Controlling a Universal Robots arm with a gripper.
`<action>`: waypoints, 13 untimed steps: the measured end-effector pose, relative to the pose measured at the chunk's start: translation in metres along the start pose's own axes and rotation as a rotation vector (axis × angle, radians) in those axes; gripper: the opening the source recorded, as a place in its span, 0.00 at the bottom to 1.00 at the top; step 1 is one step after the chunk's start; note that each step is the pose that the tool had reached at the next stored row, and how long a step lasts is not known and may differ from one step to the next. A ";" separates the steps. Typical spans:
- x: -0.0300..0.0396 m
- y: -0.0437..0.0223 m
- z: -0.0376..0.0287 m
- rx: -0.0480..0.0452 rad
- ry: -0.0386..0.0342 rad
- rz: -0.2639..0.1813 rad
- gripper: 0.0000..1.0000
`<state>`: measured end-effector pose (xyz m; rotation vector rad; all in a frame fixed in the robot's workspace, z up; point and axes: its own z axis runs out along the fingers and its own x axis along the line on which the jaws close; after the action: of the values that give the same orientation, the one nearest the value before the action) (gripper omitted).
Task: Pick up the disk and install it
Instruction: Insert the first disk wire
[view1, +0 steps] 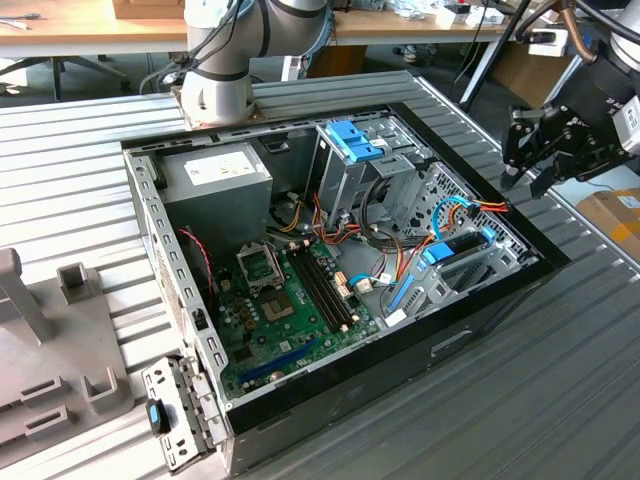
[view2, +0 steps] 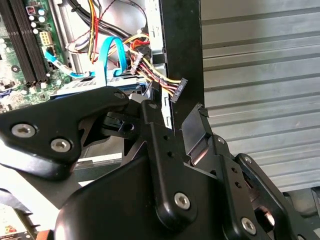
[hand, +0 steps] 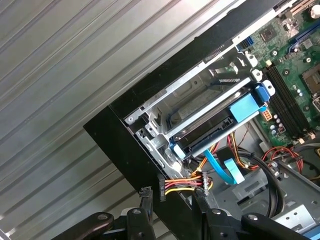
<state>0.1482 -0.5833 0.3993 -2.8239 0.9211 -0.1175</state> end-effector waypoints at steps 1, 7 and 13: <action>0.0002 0.0004 0.0007 0.0021 0.0026 0.000 0.44; 0.0013 0.0036 0.0082 0.0075 0.0101 -0.002 0.44; 0.0016 0.0045 0.0141 0.0079 0.0105 -0.002 0.44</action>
<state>0.1487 -0.5858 0.3846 -2.8196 0.9183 -0.1360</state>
